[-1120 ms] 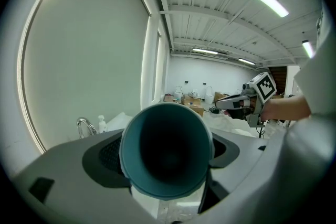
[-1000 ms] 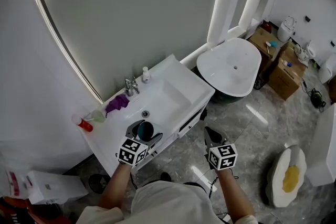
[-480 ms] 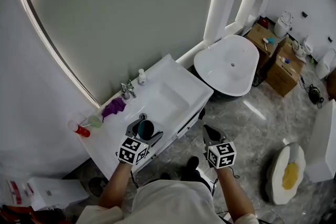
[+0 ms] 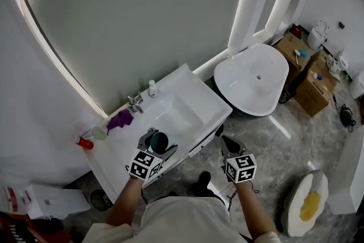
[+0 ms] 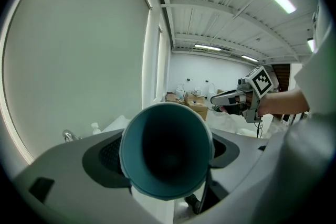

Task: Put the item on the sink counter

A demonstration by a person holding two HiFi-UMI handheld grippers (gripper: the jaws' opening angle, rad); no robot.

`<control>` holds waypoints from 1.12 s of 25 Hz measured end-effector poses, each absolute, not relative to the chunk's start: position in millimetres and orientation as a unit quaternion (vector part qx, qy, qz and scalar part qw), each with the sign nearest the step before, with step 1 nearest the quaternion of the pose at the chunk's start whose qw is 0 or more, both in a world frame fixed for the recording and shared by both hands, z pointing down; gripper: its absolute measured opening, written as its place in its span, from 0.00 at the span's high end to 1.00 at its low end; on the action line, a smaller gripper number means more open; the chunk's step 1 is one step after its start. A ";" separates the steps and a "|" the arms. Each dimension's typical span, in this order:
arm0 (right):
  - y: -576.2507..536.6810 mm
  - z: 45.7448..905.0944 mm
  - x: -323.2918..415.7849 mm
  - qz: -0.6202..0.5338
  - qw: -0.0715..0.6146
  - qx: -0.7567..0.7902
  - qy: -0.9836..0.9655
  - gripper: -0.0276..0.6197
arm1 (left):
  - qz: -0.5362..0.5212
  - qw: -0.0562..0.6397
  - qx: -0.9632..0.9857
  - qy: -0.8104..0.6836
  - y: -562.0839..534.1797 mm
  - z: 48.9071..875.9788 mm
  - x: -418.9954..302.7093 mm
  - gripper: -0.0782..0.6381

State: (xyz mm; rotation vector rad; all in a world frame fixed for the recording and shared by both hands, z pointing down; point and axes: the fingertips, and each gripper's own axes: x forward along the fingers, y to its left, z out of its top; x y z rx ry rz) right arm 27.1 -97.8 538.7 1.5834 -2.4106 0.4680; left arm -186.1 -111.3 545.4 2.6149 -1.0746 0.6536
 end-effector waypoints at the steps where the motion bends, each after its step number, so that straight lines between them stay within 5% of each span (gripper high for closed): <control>1: -105.3 539.5 31.9 0.159 0.111 0.536 -0.822 0.94 | 0.223 0.121 0.893 -0.371 -117.0 545.4 -181.5 0.34; 28: -239.7 578.1 118.3 0.175 0.133 0.424 -0.879 0.94 | 0.235 0.162 0.839 -0.463 -211.3 571.0 -69.3 0.34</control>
